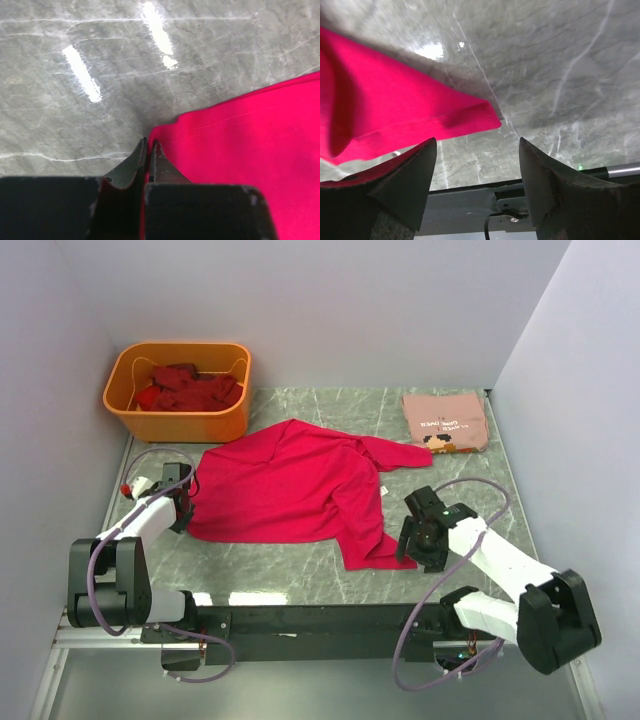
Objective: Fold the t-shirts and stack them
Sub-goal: Flatten the tshirt out
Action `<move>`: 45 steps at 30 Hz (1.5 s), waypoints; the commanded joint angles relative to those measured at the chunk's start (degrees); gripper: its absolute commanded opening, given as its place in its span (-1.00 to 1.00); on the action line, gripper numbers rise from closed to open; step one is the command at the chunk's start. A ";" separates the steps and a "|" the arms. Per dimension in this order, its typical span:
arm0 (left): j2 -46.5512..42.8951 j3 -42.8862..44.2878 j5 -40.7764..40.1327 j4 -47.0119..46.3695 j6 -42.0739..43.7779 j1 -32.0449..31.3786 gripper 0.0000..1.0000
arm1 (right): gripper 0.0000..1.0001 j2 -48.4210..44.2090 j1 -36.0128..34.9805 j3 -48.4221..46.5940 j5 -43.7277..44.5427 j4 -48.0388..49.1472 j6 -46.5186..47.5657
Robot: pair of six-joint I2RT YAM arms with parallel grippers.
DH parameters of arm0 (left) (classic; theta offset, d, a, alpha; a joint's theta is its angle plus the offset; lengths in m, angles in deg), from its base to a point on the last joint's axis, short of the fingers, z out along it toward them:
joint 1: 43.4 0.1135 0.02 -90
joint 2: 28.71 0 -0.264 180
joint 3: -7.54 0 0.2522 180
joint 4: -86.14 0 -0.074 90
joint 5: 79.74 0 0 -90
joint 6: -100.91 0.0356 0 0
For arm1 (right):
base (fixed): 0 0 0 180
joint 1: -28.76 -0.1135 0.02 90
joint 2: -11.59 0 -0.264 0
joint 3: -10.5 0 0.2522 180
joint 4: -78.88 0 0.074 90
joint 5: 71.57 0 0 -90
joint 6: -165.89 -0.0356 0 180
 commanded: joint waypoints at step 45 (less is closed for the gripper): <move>-11.70 4.58 8.30 -3.14 2.36 -3.89 -0.99 | -1.00 -0.33 2.36 -17.53 2.78 21.41 11.26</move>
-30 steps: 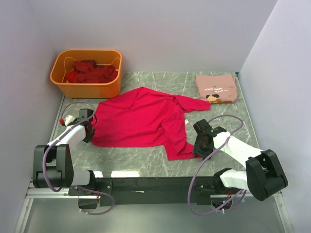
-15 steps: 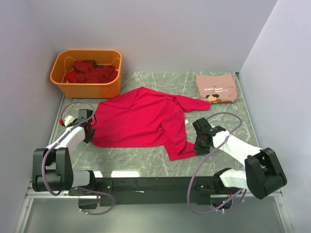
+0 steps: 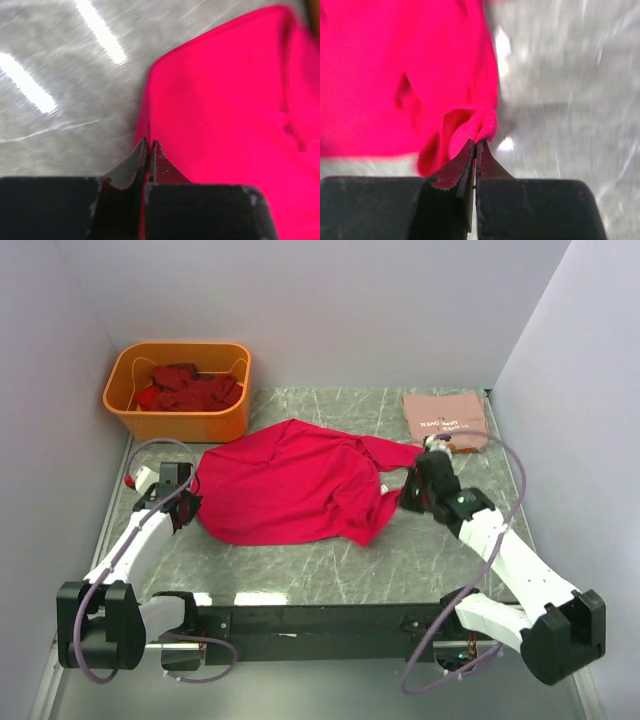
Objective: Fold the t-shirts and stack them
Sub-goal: Flatten the tshirt out
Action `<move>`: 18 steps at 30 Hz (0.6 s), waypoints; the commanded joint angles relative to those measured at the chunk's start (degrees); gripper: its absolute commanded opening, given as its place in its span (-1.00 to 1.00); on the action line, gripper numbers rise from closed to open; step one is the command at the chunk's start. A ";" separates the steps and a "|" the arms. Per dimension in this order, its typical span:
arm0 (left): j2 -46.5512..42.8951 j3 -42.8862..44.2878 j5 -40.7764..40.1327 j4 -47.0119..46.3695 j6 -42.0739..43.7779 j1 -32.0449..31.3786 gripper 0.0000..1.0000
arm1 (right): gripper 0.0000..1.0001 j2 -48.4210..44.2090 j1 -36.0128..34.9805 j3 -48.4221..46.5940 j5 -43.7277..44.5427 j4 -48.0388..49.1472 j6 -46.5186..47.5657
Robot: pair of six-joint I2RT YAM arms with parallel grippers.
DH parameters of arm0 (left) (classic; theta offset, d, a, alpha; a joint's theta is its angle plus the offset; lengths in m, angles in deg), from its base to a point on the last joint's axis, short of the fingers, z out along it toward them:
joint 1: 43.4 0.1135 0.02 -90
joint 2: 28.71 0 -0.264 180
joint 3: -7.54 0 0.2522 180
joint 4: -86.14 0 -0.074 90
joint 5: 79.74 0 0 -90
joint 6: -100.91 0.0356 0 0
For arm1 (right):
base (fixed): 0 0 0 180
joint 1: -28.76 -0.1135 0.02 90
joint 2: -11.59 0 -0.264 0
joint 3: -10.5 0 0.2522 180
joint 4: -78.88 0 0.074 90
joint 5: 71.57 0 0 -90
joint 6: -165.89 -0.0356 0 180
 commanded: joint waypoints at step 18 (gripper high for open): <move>-1.72 32.30 -4.43 3.58 4.75 -2.31 -0.99 | -1.00 11.26 16.21 -40.23 3.46 2.44 5.29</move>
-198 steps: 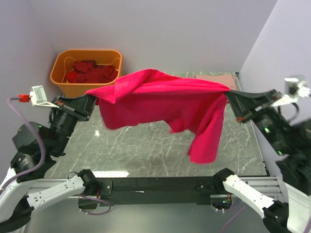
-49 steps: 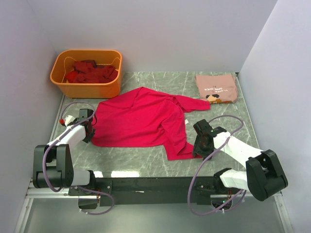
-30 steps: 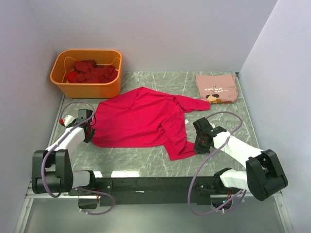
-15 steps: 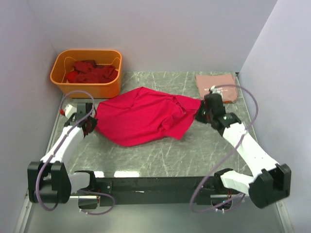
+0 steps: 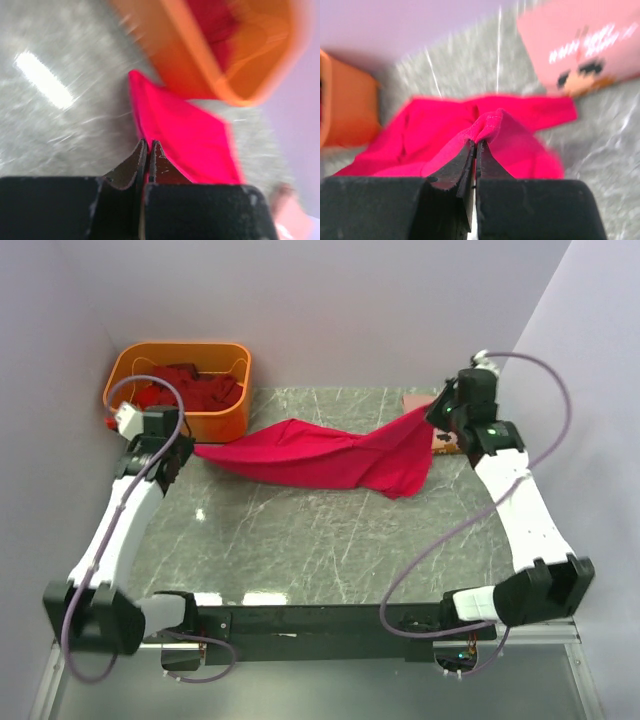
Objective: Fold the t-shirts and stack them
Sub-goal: Flatten the tshirt out
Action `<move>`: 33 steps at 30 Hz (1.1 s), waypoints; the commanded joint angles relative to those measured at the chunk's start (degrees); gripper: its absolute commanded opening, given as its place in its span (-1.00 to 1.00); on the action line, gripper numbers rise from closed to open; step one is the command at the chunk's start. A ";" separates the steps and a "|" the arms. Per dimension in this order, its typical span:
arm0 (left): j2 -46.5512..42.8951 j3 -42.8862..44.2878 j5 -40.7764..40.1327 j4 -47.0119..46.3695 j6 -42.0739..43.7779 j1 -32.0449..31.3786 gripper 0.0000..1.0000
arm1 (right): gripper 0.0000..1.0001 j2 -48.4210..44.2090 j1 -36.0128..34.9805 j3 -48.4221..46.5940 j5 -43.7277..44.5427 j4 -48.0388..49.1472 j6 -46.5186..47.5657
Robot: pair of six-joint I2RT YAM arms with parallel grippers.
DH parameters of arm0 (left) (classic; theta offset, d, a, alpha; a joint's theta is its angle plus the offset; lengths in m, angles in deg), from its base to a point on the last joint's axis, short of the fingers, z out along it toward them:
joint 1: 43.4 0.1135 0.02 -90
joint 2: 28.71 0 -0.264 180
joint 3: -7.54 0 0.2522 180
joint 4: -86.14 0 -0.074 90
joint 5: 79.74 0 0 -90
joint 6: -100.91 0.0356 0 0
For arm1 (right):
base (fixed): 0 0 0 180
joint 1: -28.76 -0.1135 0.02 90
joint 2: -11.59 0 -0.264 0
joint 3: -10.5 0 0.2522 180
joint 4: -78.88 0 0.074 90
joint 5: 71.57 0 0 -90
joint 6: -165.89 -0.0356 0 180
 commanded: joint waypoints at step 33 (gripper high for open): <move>-28.50 36.48 22.48 -4.29 13.43 0.41 -0.99 | -1.00 -33.43 2.19 -33.75 9.76 5.12 24.00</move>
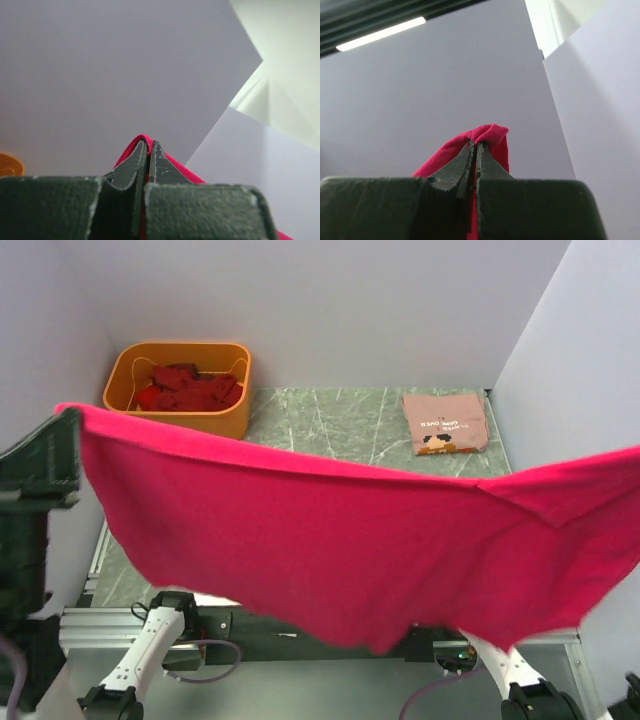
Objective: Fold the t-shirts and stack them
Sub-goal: Flatten the tshirt out
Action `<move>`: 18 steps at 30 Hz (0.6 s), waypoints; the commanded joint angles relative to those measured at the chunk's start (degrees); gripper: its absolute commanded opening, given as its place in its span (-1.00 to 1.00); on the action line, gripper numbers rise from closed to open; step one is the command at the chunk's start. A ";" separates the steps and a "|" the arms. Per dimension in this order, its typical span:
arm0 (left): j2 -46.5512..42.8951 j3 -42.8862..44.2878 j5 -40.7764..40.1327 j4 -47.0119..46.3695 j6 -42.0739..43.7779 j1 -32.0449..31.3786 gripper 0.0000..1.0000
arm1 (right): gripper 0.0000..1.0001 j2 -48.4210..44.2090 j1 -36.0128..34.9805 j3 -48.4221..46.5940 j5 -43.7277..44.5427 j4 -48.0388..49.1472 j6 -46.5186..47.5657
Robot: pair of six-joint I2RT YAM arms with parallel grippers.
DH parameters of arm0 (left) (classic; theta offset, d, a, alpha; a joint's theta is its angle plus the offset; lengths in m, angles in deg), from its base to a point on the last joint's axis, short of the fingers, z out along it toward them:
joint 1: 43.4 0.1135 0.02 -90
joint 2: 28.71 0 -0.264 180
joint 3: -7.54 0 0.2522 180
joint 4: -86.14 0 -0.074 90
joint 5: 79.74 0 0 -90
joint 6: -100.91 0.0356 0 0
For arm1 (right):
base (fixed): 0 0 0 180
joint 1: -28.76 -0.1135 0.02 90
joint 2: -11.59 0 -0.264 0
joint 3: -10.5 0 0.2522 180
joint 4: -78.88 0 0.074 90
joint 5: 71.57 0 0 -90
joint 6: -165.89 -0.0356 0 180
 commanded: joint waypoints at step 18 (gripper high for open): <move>23.31 -46.32 -18.85 -15.63 -4.81 0.45 -0.99 | -1.00 29.90 0.59 46.17 -1.10 23.87 0.74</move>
